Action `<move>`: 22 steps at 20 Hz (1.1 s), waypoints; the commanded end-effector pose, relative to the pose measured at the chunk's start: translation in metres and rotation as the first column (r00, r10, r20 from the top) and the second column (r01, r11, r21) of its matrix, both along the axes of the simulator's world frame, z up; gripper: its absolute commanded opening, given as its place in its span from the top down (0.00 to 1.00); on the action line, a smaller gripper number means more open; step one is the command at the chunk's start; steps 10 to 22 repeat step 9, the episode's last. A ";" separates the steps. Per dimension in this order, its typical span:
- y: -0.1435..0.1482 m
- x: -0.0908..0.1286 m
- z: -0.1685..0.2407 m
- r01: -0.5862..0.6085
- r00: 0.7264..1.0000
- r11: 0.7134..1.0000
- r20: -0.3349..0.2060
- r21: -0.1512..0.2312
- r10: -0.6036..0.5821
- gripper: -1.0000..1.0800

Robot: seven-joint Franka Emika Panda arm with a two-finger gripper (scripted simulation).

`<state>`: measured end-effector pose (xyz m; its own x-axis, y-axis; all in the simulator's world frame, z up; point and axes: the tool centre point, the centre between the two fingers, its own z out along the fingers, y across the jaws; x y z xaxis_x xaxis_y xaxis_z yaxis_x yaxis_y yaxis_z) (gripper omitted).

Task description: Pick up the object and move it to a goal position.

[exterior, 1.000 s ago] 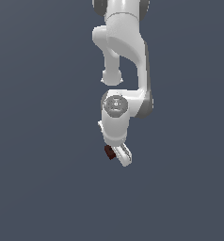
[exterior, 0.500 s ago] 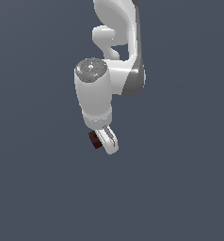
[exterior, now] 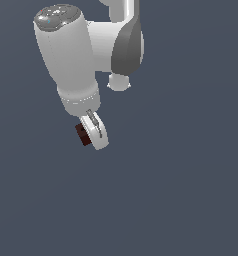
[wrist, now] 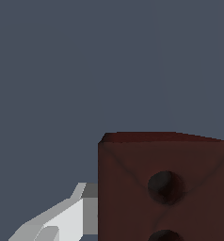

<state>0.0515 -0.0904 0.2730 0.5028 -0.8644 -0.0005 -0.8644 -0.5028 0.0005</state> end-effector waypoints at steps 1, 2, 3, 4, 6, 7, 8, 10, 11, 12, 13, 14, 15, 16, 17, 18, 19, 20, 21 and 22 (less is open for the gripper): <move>-0.007 0.000 0.014 -0.001 1.000 1.000 0.000 0.000 0.001 1.00; -0.008 0.001 0.018 -0.002 1.000 1.000 0.001 0.000 0.002 1.00; -0.010 0.001 0.022 -0.002 1.000 1.000 0.001 0.000 0.002 1.00; -0.012 0.001 0.024 -0.002 1.000 1.000 0.001 0.000 0.002 1.00; -0.014 0.002 0.028 -0.002 1.000 1.000 0.001 0.000 0.002 1.00; -0.014 0.002 0.029 -0.002 1.000 1.000 0.001 0.000 0.002 1.00; -0.014 0.002 0.029 -0.002 1.000 1.000 0.001 0.000 0.002 1.00; -0.014 0.002 0.029 -0.002 1.000 1.000 0.001 0.000 0.002 1.00; -0.014 0.002 0.029 -0.002 1.000 1.000 0.001 0.000 0.002 1.00; -0.014 0.002 0.029 -0.002 1.000 1.000 0.001 0.000 0.002 1.00; -0.014 0.002 0.029 -0.002 1.000 1.000 0.001 0.000 0.002 1.00; -0.014 0.002 0.029 -0.002 1.000 1.000 0.001 0.000 0.002 1.00; -0.014 0.002 0.029 -0.002 1.000 1.000 0.001 0.000 0.002 1.00; -0.014 0.002 0.029 -0.002 1.000 1.000 0.001 0.000 0.002 1.00; -0.014 0.002 0.029 -0.002 1.000 1.000 0.001 0.000 0.002 1.00; -0.014 0.002 0.029 -0.002 1.000 1.000 0.001 0.000 0.002 1.00; -0.014 0.002 0.029 -0.002 1.000 1.000 0.001 0.000 0.002 1.00; -0.014 0.002 0.029 -0.002 1.000 1.000 0.001 0.000 0.002 1.00; -0.014 0.002 0.029 -0.002 1.000 1.000 0.001 0.000 0.002 1.00; -0.014 0.002 0.029 -0.002 1.000 1.000 0.001 0.000 0.002 1.00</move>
